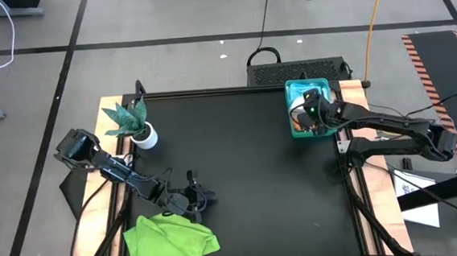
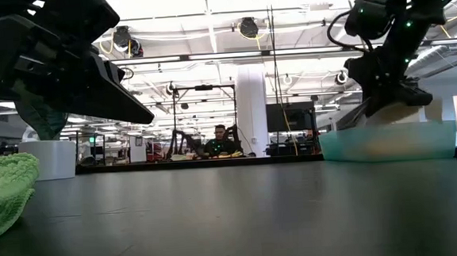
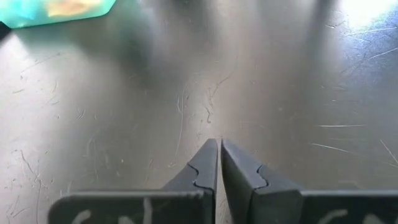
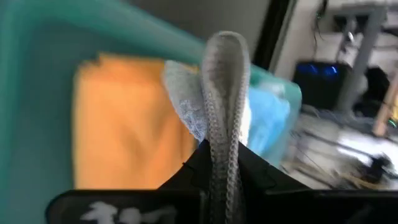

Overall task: Fold microfiber towels
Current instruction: Stack the gray microfiber cloth on top of the orange microfiber cloth in the green bin

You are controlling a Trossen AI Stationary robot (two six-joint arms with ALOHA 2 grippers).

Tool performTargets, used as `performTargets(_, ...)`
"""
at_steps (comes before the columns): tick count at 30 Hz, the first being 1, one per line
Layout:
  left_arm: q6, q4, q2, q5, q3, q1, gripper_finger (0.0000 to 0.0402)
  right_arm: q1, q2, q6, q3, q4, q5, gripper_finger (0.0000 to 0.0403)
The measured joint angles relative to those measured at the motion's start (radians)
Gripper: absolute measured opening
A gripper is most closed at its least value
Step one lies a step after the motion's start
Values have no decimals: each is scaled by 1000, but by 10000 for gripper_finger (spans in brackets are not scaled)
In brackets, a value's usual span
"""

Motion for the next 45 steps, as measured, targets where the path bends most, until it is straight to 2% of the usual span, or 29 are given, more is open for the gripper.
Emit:
performTargets(5,19,0,0,0,0,0,25,15,-1,25,0,-1,-76,20)
performTargets(9,16,0,0,0,0,0,26,14,0,19,0,-116,-139,20)
performTargets(12,16,0,0,0,0,0,26,13,0,22,-2,-189,-114,22)
performTargets(15,16,0,0,0,0,0,26,12,0,22,-36,-174,-60,34)
performTargets(19,15,0,0,6,0,0,26,12,0,-12,-126,-55,-45,65)
performTargets(23,17,0,0,8,0,0,26,12,-2,-21,-177,51,42,114)
performTargets(27,19,0,0,8,0,0,26,28,-3,-5,-145,0,42,168)
performTargets(30,19,0,0,8,0,0,26,45,-3,13,-84,-49,2,196)
performTargets(37,16,-1,0,9,0,0,26,32,-2,290,60,-173,-103,188)
performTargets(42,16,-1,0,10,0,0,26,-35,0,525,121,-217,-247,170)
performTargets(45,19,-1,0,10,0,0,26,-106,32,690,135,-218,-247,160)
